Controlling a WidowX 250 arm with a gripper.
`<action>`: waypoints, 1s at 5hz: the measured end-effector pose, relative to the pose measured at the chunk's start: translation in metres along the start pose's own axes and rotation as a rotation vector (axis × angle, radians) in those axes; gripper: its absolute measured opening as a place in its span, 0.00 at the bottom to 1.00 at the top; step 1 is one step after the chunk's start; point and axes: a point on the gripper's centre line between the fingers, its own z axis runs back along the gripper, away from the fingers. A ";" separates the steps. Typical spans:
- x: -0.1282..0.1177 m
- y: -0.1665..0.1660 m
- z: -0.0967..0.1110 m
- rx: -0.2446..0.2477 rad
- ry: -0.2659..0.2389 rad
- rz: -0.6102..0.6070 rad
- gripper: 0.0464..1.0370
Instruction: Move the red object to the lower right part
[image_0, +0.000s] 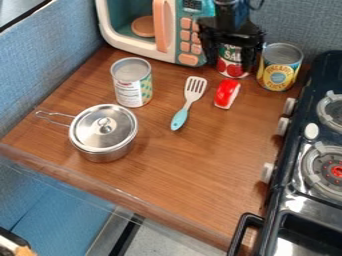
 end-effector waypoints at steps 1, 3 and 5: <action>-0.006 0.004 -0.025 0.014 0.054 0.007 0.96; -0.022 0.008 -0.059 0.021 0.135 0.029 0.96; -0.018 -0.003 -0.063 -0.002 0.109 0.023 0.66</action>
